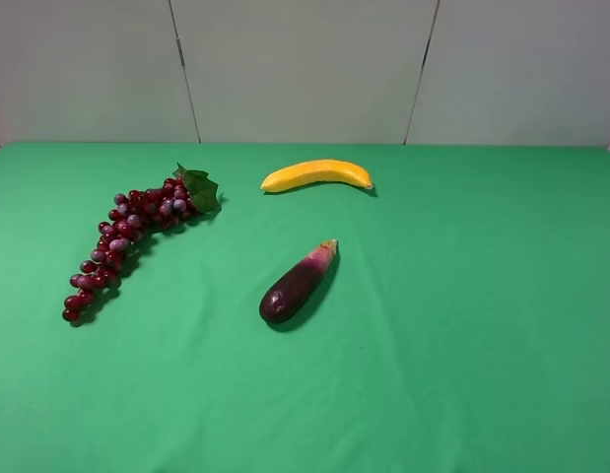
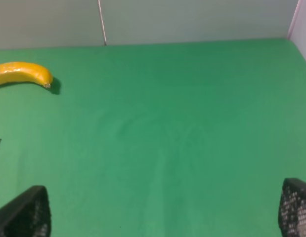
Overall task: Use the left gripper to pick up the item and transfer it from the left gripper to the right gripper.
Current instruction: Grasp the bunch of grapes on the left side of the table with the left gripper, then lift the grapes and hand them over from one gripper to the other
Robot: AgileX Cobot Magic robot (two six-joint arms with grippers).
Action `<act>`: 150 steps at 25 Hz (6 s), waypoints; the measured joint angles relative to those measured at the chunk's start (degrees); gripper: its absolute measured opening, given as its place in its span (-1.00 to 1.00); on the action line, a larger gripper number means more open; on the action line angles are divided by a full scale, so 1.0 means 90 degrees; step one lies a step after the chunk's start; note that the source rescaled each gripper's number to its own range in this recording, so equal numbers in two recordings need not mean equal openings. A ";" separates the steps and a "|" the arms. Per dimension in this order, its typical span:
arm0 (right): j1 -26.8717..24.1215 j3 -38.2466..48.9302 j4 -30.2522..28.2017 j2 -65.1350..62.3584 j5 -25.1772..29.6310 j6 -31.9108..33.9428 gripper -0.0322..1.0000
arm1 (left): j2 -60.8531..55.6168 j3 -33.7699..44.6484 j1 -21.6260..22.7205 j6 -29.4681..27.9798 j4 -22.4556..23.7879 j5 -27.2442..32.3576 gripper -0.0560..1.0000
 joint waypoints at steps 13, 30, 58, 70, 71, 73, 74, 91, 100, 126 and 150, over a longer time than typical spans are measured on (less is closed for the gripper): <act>0.0000 0.0000 0.0000 0.0000 0.0000 0.0000 1.00 | 0.3413 -0.0400 0.0000 -0.0159 0.0218 -0.0375 1.00; 0.0000 0.0000 0.0000 0.0000 0.0000 0.0000 1.00 | 0.7193 -0.0402 -0.0327 -0.0221 0.0336 -0.2048 1.00; 0.0000 0.0000 0.0000 0.0000 0.0000 0.0000 1.00 | 0.9051 -0.0439 -0.1307 -0.0583 0.0668 -0.4098 0.38; 0.0000 0.0000 0.0000 0.0000 0.0000 0.0000 1.00 | 0.9051 -0.0439 -0.1307 -0.0583 0.0661 -0.4093 -0.62; 0.0000 0.0000 0.0000 0.0000 0.0000 0.0000 1.00 | 0.9051 -0.0439 -0.1307 -0.0583 0.0661 -0.4093 -0.62; 0.0000 0.0000 0.0000 0.0000 0.0000 0.0000 1.00 | 0.9051 -0.0444 -0.1307 -0.0583 0.0661 -0.4087 -0.63; 0.0000 0.0000 0.0000 0.0000 0.0000 0.0000 1.00 | 0.9051 -0.0463 -0.1307 -0.0583 0.0661 -0.4049 -0.64; 0.0000 0.0000 0.0000 0.0000 0.0000 0.0000 1.00 | 0.7891 -0.2246 -0.1307 -0.0583 0.0673 -0.1630 -0.73; 0.0000 0.0000 0.0000 0.0000 0.0000 0.0000 1.00 | 0.7793 -0.4226 -0.1307 -0.0177 0.0673 0.0404 -0.81; 0.0000 0.0000 0.0469 0.0015 -0.0006 -0.0032 1.00 | 0.7793 -0.6471 -0.2329 -0.0002 -0.1076 0.0599 -0.87; 0.0918 -0.0089 0.1934 0.3072 -0.1752 -0.2362 1.00 | 0.7799 -0.6471 -0.4763 0.0026 -0.1163 0.0599 -0.87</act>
